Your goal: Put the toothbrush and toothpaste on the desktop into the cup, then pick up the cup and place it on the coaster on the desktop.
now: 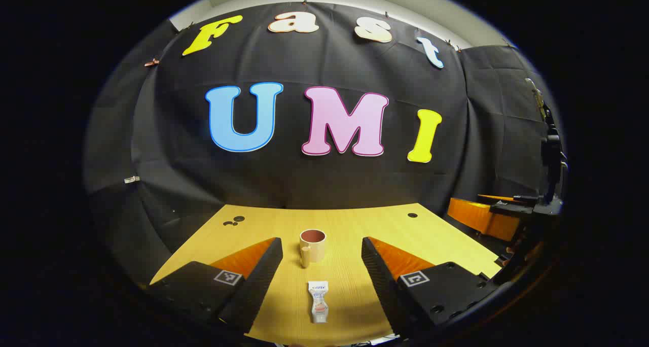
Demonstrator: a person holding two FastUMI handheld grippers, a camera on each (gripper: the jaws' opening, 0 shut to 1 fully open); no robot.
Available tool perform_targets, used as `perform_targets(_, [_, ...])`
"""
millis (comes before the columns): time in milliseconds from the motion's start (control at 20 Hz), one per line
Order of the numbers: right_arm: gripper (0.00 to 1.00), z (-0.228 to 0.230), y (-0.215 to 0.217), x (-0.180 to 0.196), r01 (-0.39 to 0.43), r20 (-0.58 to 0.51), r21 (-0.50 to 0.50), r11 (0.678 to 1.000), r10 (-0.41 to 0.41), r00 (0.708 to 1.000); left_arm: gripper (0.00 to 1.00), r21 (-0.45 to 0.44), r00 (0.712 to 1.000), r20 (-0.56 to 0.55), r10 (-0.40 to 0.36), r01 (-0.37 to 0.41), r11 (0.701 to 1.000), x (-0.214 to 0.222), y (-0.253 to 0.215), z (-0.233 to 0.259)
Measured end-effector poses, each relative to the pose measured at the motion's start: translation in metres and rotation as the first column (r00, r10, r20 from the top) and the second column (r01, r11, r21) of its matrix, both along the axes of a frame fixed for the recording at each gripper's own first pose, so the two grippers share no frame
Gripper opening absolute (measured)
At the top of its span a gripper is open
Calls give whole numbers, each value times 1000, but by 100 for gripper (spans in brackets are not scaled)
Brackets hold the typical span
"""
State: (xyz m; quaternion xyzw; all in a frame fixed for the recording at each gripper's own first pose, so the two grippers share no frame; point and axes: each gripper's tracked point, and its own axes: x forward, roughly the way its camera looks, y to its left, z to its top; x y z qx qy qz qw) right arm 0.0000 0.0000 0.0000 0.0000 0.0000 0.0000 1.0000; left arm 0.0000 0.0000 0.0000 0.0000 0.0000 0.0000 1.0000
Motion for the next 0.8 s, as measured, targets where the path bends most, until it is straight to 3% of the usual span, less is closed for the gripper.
perform_targets(250, [98, -4, -9, 5, 20, -16, -21, 1000, -20, 1000, 97, -68, 999, -41, -9, 6, 998, 4, -1, -10])
perform_targets(800, [98, -12, -17, 18, 18, -44, -14, 1000, -18, 999, 98, -33, 996, -78, 31, -34, 999, 11, 3, -24])
